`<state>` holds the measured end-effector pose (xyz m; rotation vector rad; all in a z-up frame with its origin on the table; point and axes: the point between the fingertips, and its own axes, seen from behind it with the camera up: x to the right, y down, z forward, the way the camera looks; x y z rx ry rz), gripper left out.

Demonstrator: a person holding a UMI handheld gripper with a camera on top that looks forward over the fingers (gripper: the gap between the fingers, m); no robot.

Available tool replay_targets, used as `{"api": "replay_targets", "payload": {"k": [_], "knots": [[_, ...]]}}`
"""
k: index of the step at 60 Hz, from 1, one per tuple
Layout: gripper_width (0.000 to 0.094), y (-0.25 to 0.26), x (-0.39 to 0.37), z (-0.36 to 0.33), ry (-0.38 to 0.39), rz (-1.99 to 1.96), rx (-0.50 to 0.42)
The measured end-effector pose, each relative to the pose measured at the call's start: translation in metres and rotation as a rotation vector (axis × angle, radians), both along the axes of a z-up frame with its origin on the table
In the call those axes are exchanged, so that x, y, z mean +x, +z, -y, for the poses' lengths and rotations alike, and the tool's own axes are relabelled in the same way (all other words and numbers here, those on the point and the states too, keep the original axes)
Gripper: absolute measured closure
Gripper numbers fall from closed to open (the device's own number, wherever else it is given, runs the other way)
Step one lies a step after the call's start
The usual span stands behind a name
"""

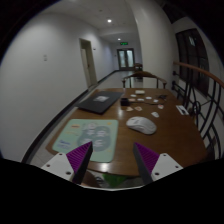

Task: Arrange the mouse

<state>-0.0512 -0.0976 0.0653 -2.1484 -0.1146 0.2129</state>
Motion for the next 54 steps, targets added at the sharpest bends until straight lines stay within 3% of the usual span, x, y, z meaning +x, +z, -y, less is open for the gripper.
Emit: {"api": "replay_targets", "payload": {"k": [15, 45, 54], "knots": [[0.0110, -0.021, 0.059, -0.033, -0.148, 0.122, -0.035], [0.0122, -0.013, -0.068, -0.013, -0.088, 0.152, -0.098], [0.0246, -0.009, -0.115, 0.010, -0.035, 0.152, -0.096]]}}
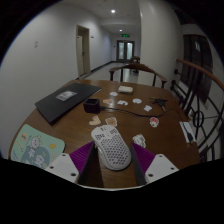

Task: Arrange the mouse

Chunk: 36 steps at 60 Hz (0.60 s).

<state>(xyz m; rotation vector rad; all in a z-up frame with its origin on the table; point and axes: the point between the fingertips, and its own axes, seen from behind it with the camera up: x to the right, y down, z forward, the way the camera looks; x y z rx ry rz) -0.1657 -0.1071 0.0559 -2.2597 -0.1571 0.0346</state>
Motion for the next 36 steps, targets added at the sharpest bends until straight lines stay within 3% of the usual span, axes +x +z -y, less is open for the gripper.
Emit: {"api": "replay_targets", "payload": {"k": [1, 4, 14, 20, 30, 36], "knots": [[0.0254, 0.001, -0.005, 0.005, 0.002, 0.002, 0.000], [0.0398, -0.001, -0.021, 0.025, 0.020, 0.003, 0.012], [0.0565, 0.006, -0.051, 0.091, -0.033, 0.006, 0.040], [0.0573, 0.032, -0.076, 0.139, -0.079, -0.001, 0.099], [0.0573, 0.144, -0.154, 0.222, -0.132, -0.052, 0.280], [0.0576, 0.187, -0.243, 0.274, -0.084, -0.076, 0.362]]}}
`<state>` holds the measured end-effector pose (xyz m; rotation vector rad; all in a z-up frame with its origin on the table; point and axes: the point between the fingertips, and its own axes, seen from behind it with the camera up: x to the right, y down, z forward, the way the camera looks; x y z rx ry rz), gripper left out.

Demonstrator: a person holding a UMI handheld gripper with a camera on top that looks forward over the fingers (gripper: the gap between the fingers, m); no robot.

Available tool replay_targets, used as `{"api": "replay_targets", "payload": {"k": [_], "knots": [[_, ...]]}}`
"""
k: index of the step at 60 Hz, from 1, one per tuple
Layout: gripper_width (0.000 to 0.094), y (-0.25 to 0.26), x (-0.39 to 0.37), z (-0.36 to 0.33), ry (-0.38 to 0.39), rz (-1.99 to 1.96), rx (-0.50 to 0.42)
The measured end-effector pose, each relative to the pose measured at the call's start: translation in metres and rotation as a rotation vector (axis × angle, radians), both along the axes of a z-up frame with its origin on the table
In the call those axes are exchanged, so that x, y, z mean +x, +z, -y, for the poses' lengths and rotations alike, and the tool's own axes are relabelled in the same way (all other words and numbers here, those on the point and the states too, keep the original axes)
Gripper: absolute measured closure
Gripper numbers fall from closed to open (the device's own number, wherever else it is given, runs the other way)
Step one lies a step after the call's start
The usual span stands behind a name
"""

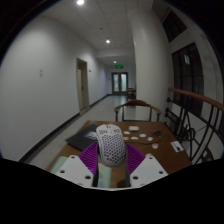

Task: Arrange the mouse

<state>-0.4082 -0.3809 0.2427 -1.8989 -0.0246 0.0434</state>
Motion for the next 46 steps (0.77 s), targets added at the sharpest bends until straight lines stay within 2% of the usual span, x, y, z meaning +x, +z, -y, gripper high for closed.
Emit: {"api": "replay_targets", "payload": {"k": [7, 14, 18, 21, 23, 25, 26, 28, 34, 35, 39, 41, 43, 46], "knots": [[0.0576, -0.031, -0.100, 0.047, 0.030, -0.046, -0.039], [0.0576, -0.139, -0.152, 0.083, 0.017, -0.020, -0.223], [0.0575, -0.184, -0.178, 0.112, 0.003, -0.009, -0.296], [0.0574, -0.208, -0.192, 0.133, -0.007, 0.011, -0.323], [0.0572, -0.213, -0.187, 0.124, -0.006, 0.020, -0.332], [0.0561, -0.211, -0.193, 0.128, -0.011, 0.042, -0.308], [0.0504, -0.213, -0.196, 0.132, -0.013, 0.055, -0.309], [0.0467, -0.224, -0.203, 0.145, -0.006, 0.083, -0.319], [0.0359, -0.213, -0.206, 0.128, 0.065, 0.128, -0.331], [0.0322, -0.227, -0.216, 0.151, 0.085, 0.122, -0.340], [0.0127, -0.219, -0.217, 0.160, 0.154, 0.104, -0.349], [0.0066, -0.212, -0.218, 0.167, 0.181, 0.100, -0.331], [0.0096, -0.204, -0.212, 0.171, 0.190, 0.102, -0.310], [0.0088, -0.193, -0.203, 0.183, 0.199, 0.106, -0.292]]}}
